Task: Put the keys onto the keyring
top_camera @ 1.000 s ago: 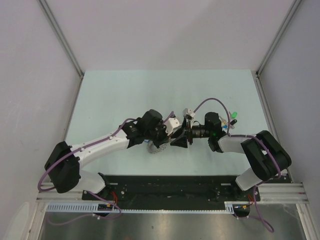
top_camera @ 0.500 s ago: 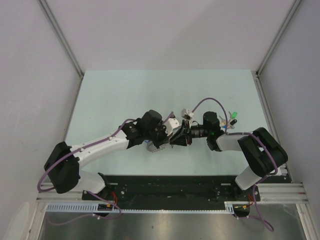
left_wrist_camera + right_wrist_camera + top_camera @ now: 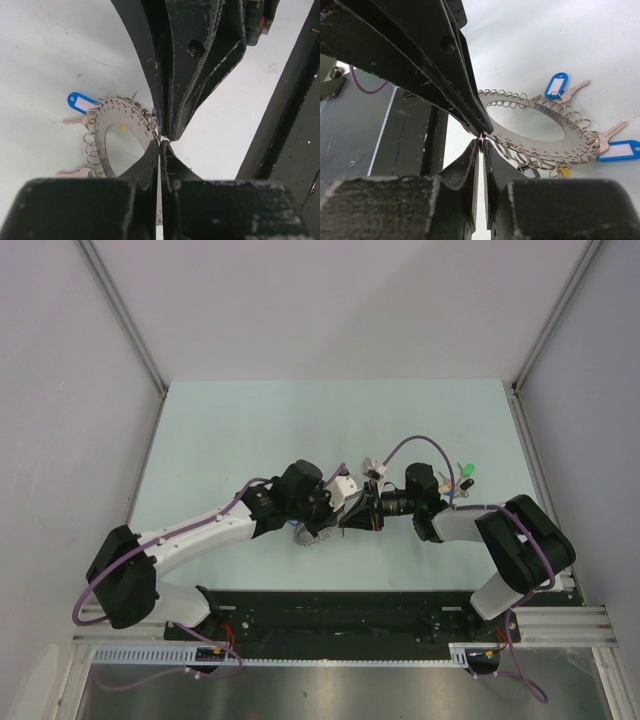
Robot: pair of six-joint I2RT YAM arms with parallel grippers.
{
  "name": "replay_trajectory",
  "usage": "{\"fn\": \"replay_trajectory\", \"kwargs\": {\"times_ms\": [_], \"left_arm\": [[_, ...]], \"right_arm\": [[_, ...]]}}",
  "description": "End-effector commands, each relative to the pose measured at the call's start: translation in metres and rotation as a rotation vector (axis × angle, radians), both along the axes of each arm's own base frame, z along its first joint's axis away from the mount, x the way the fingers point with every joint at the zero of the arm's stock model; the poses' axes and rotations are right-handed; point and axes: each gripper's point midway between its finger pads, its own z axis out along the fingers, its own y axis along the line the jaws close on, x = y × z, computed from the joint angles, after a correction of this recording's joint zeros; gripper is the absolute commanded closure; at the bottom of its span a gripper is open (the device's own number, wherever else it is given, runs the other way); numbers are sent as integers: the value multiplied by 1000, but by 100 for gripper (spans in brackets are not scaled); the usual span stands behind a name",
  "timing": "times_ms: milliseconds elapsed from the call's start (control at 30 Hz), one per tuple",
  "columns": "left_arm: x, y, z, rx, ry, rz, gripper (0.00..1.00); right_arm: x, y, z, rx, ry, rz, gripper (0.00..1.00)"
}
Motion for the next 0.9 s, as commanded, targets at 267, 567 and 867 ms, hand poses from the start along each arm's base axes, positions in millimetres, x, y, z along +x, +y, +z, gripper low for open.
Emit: {"fn": "replay_trajectory", "kwargs": {"times_ms": [267,567,867], "left_arm": [[14,-6,28,-94,-67,38,100],[29,21,73,-242,-88,140,82],[32,47,119,-410,-132,171,29]], "right_arm": [[-1,11,22,40,-67,44,100],[10,8,38,-39,-136,-17,100],[19,9,67,-104,-339,-98,100]]}}
